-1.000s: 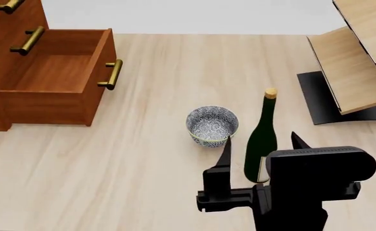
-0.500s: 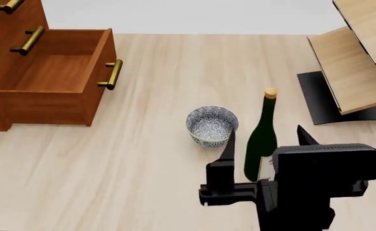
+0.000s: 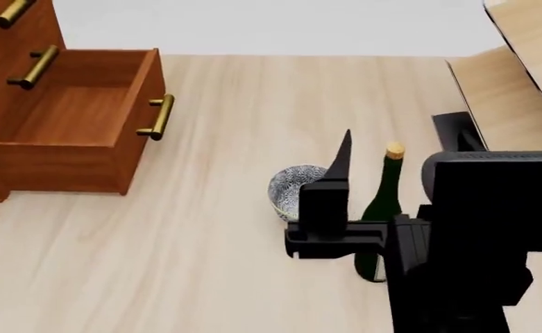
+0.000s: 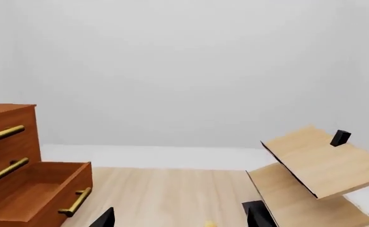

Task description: Put the wine bottle in the bottom drawer of the cabinet.

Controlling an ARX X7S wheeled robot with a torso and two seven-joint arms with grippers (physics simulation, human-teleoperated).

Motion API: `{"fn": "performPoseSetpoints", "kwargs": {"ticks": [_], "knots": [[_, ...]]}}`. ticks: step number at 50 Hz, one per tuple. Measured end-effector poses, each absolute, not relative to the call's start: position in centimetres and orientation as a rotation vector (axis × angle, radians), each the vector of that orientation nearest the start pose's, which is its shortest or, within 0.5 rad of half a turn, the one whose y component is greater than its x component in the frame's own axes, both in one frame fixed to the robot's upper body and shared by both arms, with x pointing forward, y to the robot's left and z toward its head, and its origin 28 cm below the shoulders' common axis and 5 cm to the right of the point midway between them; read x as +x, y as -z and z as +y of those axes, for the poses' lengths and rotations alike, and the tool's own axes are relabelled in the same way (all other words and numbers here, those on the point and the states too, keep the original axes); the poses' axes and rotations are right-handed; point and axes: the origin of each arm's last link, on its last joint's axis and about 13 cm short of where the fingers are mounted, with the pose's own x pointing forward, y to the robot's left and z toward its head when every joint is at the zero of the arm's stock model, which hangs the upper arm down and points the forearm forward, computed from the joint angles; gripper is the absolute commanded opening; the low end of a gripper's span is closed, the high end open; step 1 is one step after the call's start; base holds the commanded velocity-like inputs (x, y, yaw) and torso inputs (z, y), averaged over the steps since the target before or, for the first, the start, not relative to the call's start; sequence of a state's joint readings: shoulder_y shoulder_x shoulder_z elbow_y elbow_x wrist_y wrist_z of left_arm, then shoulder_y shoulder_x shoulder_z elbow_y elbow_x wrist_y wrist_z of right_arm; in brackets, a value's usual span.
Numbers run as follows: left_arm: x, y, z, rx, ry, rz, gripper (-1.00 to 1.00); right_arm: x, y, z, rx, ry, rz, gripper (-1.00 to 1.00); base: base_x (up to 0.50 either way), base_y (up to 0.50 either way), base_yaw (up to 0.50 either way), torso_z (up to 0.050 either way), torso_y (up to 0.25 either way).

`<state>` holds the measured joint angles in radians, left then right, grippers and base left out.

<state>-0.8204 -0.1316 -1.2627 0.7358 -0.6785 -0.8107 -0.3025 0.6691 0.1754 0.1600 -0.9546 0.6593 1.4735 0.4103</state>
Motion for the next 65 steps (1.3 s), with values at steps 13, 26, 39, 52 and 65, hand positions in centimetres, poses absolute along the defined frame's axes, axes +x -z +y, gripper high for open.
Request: {"fn": "performPoseSetpoints", "kwargs": {"ticks": [13,26,39,52,65], "knots": [[16.37,-25.27,37.62,-0.775,-0.838,-0.964,1.00,20.52,-23.62,-10.33,-0.044,-0.015,-0.153,1.00,0.04,0.22,0.00,0.000,0.000],[16.39,-25.35,37.58,-0.772,-0.835,-0.960,1.00,20.42,-23.59,-10.20,-0.055,-0.020,-0.152,1.00,0.00,0.32,0.00,0.000,0.000],[16.46,-25.33,37.59,-0.767,-0.833,-0.954,1.00,20.41,-23.49,-10.02,-0.057,-0.035,-0.150,1.00,0.00,0.26,0.00,0.000,0.000],[16.67,-25.28,37.55,-0.767,-0.825,-0.930,1.00,20.39,-23.38,-10.01,-0.046,-0.041,-0.146,1.00,0.00,0.02,0.00,0.000,0.000],[16.78,-25.30,37.49,-0.777,-0.811,-0.921,1.00,20.37,-23.36,-9.93,-0.043,-0.049,-0.143,1.00,0.00,0.00,0.00,0.000,0.000]]}}
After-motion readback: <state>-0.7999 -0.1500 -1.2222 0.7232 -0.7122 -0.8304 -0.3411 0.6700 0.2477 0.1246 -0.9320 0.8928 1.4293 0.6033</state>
